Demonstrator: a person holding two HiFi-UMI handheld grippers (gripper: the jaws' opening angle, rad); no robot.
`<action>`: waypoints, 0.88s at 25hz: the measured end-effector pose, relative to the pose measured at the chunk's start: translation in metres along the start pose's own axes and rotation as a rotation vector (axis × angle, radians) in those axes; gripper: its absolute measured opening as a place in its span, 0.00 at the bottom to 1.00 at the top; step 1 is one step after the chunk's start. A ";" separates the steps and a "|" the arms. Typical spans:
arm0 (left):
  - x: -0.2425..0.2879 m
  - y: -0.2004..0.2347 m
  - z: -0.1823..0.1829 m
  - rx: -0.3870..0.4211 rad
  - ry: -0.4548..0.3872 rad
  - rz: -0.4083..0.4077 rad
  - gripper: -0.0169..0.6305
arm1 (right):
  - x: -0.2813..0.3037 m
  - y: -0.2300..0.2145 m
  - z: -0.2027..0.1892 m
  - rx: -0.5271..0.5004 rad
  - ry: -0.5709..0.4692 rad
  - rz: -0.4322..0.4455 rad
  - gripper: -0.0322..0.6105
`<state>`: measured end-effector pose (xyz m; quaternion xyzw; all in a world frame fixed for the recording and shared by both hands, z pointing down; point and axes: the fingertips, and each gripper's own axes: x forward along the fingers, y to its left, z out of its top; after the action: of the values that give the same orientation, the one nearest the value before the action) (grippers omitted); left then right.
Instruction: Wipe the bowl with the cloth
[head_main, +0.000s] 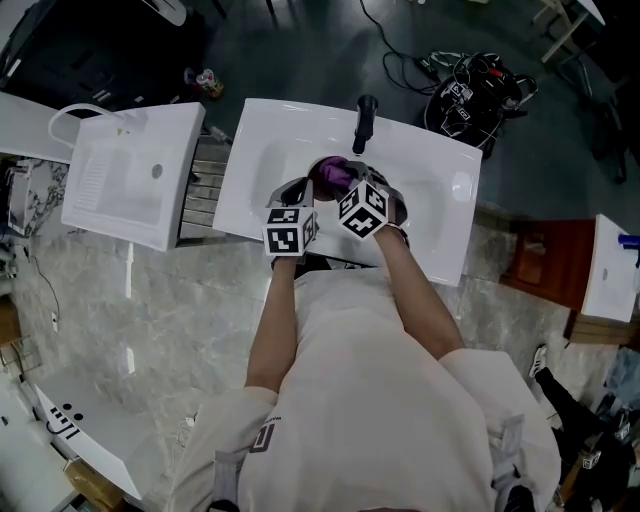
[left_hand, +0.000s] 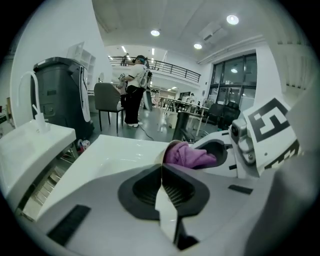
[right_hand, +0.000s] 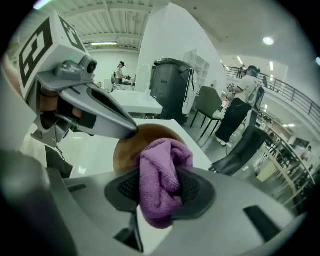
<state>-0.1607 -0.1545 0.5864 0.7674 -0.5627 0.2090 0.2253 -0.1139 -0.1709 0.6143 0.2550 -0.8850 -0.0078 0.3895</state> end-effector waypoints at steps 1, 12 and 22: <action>-0.002 0.003 0.003 0.007 -0.014 0.017 0.04 | 0.001 0.001 0.000 -0.011 0.005 0.000 0.25; -0.012 0.016 0.017 -0.044 -0.077 0.051 0.04 | 0.007 0.042 0.012 -0.196 0.031 0.120 0.25; -0.002 -0.012 0.012 0.070 -0.006 -0.039 0.04 | -0.004 0.012 0.027 -0.118 -0.057 0.015 0.24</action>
<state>-0.1485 -0.1567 0.5745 0.7862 -0.5408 0.2216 0.2008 -0.1364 -0.1634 0.5953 0.2249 -0.8957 -0.0643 0.3783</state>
